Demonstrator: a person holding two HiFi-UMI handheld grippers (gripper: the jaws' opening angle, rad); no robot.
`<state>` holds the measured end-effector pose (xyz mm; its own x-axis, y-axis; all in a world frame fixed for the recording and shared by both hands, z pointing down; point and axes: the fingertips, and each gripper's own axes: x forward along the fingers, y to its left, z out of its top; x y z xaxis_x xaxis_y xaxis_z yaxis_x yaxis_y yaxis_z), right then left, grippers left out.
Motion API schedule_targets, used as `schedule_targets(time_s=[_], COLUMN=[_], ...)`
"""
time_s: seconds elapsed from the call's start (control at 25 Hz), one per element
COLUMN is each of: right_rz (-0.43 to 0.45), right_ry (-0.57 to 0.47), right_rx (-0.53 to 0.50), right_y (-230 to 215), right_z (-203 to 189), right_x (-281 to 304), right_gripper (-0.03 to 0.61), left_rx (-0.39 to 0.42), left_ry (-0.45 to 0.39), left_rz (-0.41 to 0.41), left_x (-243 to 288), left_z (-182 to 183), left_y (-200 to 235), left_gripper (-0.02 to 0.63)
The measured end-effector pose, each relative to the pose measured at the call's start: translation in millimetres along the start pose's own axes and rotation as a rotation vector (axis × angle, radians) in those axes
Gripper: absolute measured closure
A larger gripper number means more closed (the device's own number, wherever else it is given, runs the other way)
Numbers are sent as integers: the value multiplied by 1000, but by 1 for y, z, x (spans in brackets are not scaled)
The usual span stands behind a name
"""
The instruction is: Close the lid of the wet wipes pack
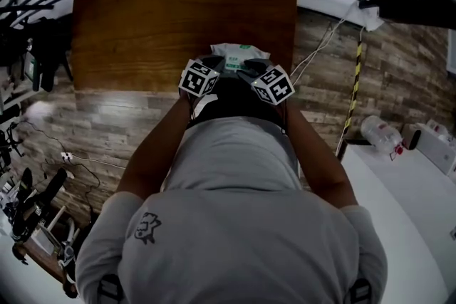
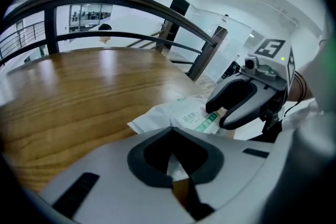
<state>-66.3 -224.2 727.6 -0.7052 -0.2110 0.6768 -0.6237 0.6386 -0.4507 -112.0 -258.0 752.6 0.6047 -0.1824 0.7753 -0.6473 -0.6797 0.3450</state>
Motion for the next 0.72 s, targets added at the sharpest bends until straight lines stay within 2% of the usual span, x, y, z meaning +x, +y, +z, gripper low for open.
schedule_targets(time_s=[0.16, 0.32, 0.72], right_rz=[-84, -156, -277], right_ry=[24, 29, 111], right_rx=[-16, -36, -141], right_y=[-5, -11, -11], right_z=[-6, -9, -18], right_x=[10, 11, 18], right_gripper=[414, 443, 453], left_rx=[21, 34, 33], left_ry=[8, 8, 4], left_rz=[-4, -7, -13], left_x=[1, 1, 4], left_z=[-1, 1, -1], left_y=[0, -2, -2], left_gripper=[604, 604, 604])
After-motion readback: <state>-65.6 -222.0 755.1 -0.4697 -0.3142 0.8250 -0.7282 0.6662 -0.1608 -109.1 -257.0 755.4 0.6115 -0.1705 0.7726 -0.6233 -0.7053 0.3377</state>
